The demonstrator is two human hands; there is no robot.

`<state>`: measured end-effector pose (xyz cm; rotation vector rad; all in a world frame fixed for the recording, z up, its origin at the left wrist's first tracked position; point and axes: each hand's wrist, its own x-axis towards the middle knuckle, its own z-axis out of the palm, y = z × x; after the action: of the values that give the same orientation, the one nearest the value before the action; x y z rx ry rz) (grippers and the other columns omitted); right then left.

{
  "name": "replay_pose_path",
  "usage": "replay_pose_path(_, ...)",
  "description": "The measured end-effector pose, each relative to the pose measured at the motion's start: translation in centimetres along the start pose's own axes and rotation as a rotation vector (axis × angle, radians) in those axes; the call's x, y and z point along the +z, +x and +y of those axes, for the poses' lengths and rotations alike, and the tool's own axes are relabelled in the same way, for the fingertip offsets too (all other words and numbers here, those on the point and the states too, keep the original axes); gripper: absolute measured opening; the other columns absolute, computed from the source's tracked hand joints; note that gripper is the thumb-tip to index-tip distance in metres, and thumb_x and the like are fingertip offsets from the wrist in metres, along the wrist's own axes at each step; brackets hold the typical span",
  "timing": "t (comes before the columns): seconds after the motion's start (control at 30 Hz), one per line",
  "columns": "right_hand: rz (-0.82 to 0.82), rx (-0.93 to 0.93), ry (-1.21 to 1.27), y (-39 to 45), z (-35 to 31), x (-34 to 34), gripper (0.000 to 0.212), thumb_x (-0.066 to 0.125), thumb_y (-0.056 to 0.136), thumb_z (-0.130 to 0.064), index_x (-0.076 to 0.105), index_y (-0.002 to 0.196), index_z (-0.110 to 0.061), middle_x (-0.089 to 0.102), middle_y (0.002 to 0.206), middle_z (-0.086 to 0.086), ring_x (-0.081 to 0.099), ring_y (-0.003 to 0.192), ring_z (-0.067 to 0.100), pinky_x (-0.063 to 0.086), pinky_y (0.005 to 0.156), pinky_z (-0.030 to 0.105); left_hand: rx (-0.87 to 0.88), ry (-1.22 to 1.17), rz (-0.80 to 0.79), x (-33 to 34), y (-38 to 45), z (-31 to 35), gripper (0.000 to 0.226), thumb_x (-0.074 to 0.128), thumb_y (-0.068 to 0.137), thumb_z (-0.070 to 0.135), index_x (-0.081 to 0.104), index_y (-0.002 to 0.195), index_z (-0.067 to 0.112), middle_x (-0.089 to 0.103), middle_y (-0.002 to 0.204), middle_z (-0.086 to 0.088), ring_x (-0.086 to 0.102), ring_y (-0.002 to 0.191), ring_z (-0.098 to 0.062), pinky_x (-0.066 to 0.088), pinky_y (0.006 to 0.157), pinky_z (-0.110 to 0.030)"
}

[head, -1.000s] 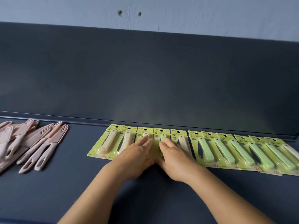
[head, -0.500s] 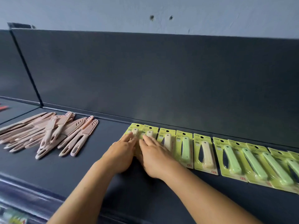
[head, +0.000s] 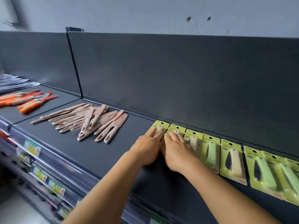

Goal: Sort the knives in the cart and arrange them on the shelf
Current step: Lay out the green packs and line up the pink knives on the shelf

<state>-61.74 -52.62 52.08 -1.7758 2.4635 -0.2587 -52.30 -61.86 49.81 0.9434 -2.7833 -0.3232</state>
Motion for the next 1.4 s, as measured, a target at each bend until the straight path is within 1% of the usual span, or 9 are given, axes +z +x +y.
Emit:
replay_pose_path(0.13,0.017,-0.049,-0.022,0.1,-2.3,-0.4,0.060,0.039,0.097,-0.021,0.012,0.151,-0.015,0.008,0.159,-0.002,0.005,0.147,0.018,0.013,0.118,0.035,0.024,0.067,0.061,-1.2,-1.9,-1.5,0.052,0.036,0.098,0.020,0.025,0.148,0.016,0.023,0.154,-0.004,0.015,0.145,-0.024,0.027,0.112,-0.037)
replay_pose_path(0.3,0.057,-0.127,-0.070,1.6,-8.6,0.4,0.052,0.038,0.100,-0.037,0.025,0.146,-0.018,0.014,0.158,0.001,0.010,0.146,0.021,0.015,0.118,0.037,0.000,0.071,0.192,-5.3,-6.4,-6.8,0.048,0.041,0.098,0.025,0.032,0.144,0.016,0.037,0.144,-0.002,0.035,0.133,-0.022,0.029,0.105,-0.033)
replay_pose_path(0.47,0.120,-0.199,-0.022,4.6,-17.5,1.7,0.046,0.045,0.096,-0.039,0.037,0.140,-0.026,0.030,0.149,-0.004,0.030,0.136,0.020,0.026,0.111,0.033,-0.029,0.065,0.236,-8.9,-10.7,-14.9,0.042,0.040,0.099,0.026,0.039,0.140,0.021,0.041,0.142,0.001,0.038,0.131,-0.021,0.026,0.107,-0.031)
replay_pose_path(0.63,0.112,-0.226,0.066,7.7,-25.5,3.3,0.051,0.045,0.096,-0.033,0.031,0.144,-0.030,0.030,0.150,-0.008,0.029,0.136,0.019,0.023,0.112,0.034,-0.095,0.075,0.261,-11.0,-13.0,-23.9,0.046,0.044,0.095,0.027,0.038,0.141,0.026,0.037,0.147,0.005,0.033,0.135,-0.016,0.024,0.109,-0.028)
replay_pose_path(0.9,-0.001,-0.226,0.022,13.0,-32.4,4.9,0.054,0.038,0.098,-0.044,0.019,0.149,-0.036,0.014,0.159,-0.008,0.011,0.145,0.019,0.011,0.117,0.040,-0.165,0.084,0.208,-12.0,-11.0,-34.0,0.044,0.040,0.098,0.032,0.034,0.142,0.029,0.036,0.145,0.004,0.028,0.137,-0.019,0.026,0.112,-0.035)
replay_pose_path(1.0,-0.037,-0.230,-0.013,15.8,-34.1,5.9,0.053,0.035,0.099,-0.045,0.019,0.148,-0.036,0.017,0.157,-0.006,0.013,0.143,0.022,0.013,0.115,0.043,-0.177,0.082,0.158,-11.9,-9.2,-36.4,0.041,0.035,0.100,0.030,0.036,0.140,0.025,0.034,0.145,0.004,0.028,0.135,-0.019,0.026,0.109,-0.034)
replay_pose_path(1.17,-0.082,-0.202,-0.046,20.2,-36.2,7.2,0.051,0.029,0.100,-0.043,0.028,0.146,-0.022,0.026,0.153,0.001,0.020,0.141,0.024,0.016,0.116,0.042,-0.142,0.085,0.024,-11.7,-6.7,-40.0,0.049,0.037,0.096,0.024,0.032,0.146,0.023,0.028,0.151,0.003,0.026,0.139,-0.022,0.028,0.112,-0.036)
replay_pose_path(1.23,-0.107,-0.169,-0.035,21.3,-36.5,7.3,0.048,0.030,0.099,-0.038,0.032,0.143,-0.018,0.030,0.150,0.002,0.023,0.139,0.025,0.020,0.115,0.042,-0.118,0.090,-0.021,-11.9,-6.1,-40.9,0.050,0.036,0.098,0.023,0.030,0.147,0.022,0.023,0.153,0.003,0.024,0.139,-0.023,0.028,0.112,-0.035)
replay_pose_path(1.4,-0.130,-0.066,-0.049,22.3,-35.6,6.5,0.032,0.034,0.095,-0.022,0.042,0.126,-0.015,0.039,0.138,0.003,0.032,0.130,0.024,0.030,0.108,0.037,-0.095,0.046,-0.029,-12.3,-4.7,-41.1,0.041,0.036,0.097,0.015,0.041,0.138,0.016,0.027,0.147,0.004,0.029,0.128,-0.022,0.037,0.104,-0.036)
